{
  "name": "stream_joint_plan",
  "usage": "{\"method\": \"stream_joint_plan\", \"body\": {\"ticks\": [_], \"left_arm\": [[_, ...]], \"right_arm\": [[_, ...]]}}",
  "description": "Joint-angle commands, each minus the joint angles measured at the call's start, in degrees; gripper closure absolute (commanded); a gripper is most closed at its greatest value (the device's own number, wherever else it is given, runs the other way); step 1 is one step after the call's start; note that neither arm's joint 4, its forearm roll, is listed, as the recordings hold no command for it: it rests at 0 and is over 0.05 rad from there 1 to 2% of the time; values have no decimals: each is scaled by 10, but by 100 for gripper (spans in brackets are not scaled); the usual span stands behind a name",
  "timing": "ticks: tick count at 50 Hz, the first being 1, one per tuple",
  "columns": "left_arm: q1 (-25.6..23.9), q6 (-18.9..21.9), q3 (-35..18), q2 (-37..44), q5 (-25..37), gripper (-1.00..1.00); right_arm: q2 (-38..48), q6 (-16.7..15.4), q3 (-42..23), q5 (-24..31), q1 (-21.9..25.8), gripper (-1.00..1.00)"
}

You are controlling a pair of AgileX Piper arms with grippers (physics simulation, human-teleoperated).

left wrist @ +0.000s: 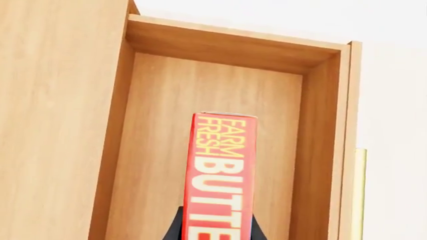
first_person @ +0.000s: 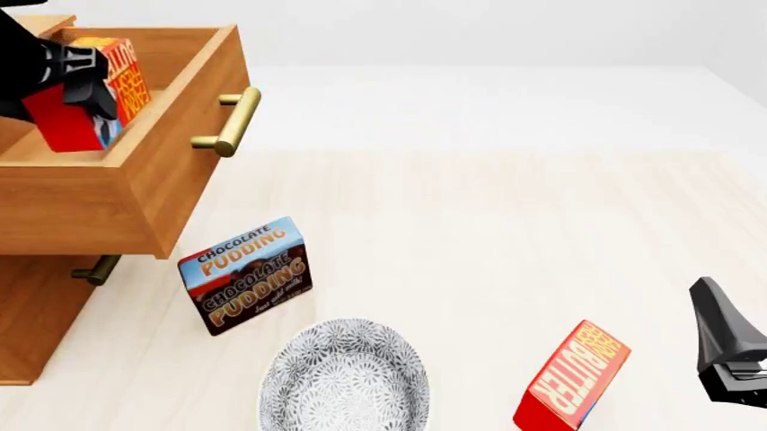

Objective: Put the butter at the front in the top drawer of the cabinet and close it.

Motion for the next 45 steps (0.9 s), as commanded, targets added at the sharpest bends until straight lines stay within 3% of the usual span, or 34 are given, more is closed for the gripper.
{"method": "stream_joint_plan", "body": {"ticks": [1,45], "left_arm": [[-7,10,0,-9,-8,100],[-5,6,76,-37,-54,100]], "right_arm": [[-10,-1,0,9,0,-100],[-10,-1,0,9,0,-100]]}}
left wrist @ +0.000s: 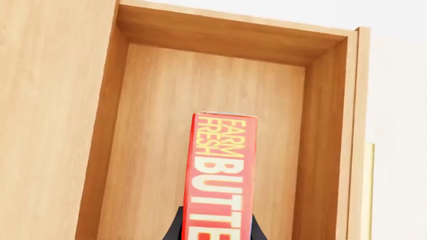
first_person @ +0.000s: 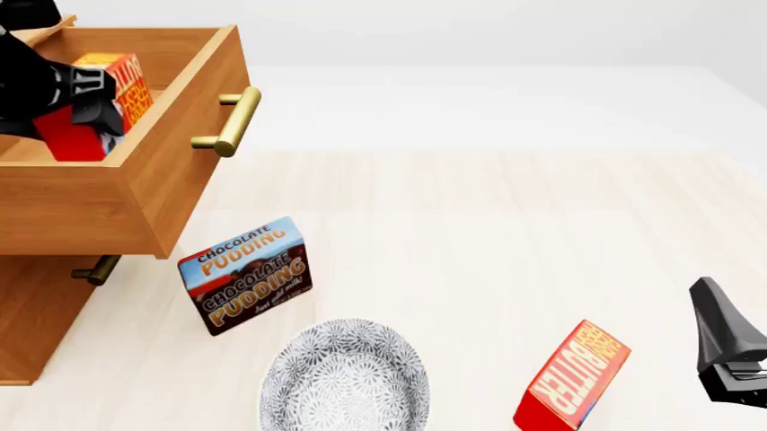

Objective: Put the butter at the front in the top drawer of the cabinet and close it.

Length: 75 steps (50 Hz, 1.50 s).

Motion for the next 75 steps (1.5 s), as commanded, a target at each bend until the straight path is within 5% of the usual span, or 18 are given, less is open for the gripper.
{"method": "stream_joint_plan", "body": {"ticks": [1,28,29,75], "left_arm": [[-4,6,23,-16,-18,100],[-6,-4,56,-9,-46,100],[-8,-5,57,-7,-45,-100],[-12,21,-21,-61,41,-100]], "right_arm": [[-10,-1,0,9,0,-100],[-10,-1,0,9,0,-100],[-10,-1,0,9,0,-100],[-10,-1,0,9,0,-100]]}}
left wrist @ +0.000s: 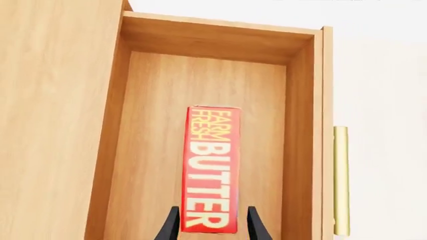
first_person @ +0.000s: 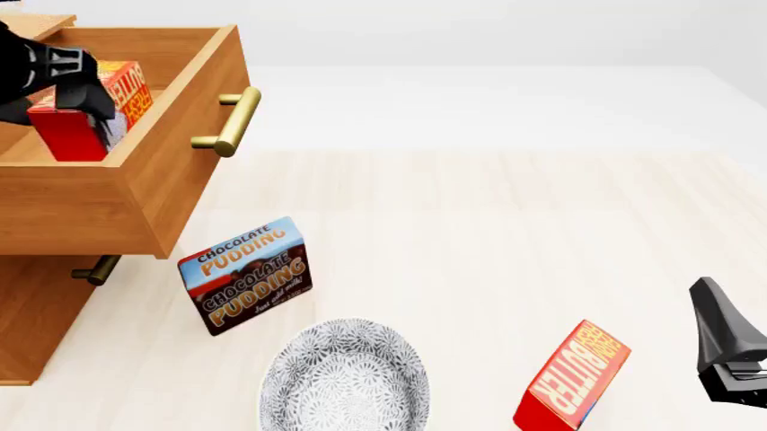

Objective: Put the butter at the front in the top drawer of the cabinet and close it.

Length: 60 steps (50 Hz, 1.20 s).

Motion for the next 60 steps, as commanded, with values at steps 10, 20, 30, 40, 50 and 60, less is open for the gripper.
{"method": "stream_joint_plan", "body": {"ticks": [10,20,30,40,50,60], "left_arm": [[6,23,-22,-36,45,-100],[-3,35,-41,-62,77,-100],[-25,43,-34,-106,87,-100],[-47,78,-27,-150,87,-100],[-96,90,-45,-169,87,-100],[-146,100,-79,-150,87,-100]], "right_arm": [[-10,-1,0,9,0,-100],[-10,-1,0,9,0,-100],[-10,-1,0,9,0,-100],[-10,-1,0,9,0,-100],[-10,-1,0,9,0,-100],[-10,-1,0,9,0,-100]]}}
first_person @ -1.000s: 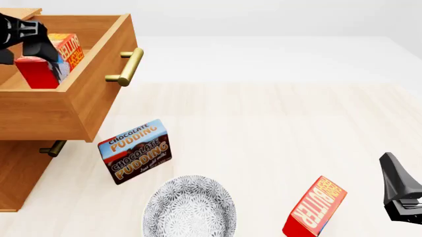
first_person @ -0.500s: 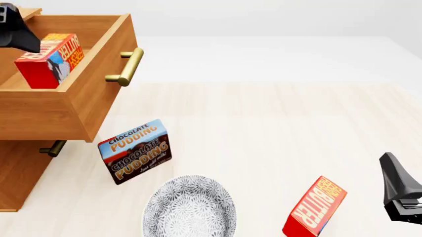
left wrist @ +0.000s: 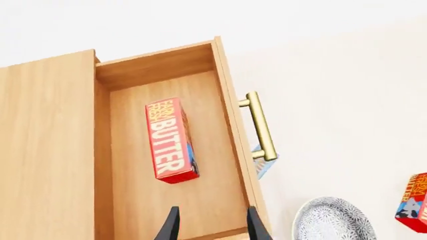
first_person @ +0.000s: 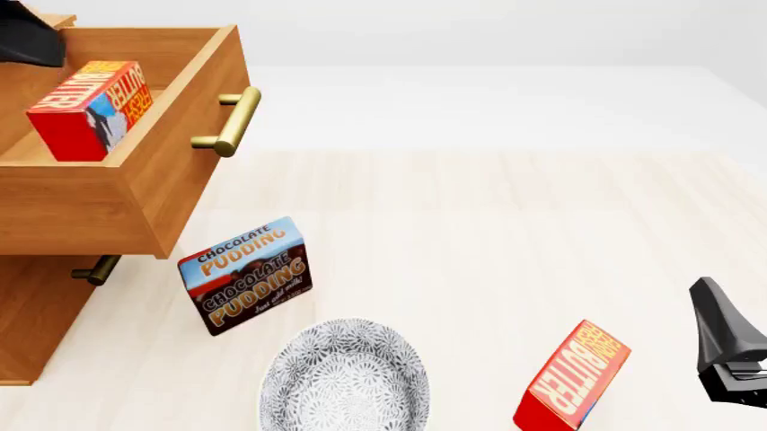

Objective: Put the butter at the front in the top drawer of the cabinet and close it.

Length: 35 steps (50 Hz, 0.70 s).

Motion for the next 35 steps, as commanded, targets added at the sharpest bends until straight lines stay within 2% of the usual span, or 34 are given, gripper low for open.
{"method": "stream_joint_plan", "body": {"ticks": [1,20,25,28,35], "left_arm": [[-53,12,-31,4,6,-100],[-144,-8,-121,105,6,-100],[-162,-14,-137,134,-6,-100],[-189,-22,-160,157,-19,-100],[-212,-28,-166,192,-44,-100]], "right_arm": [[-10,-1,0,9,0,-100],[-10,-1,0,9,0,-100],[-10,-1,0,9,0,-100],[-10,-1,0,9,0,-100],[-10,-1,0,9,0,-100]]}}
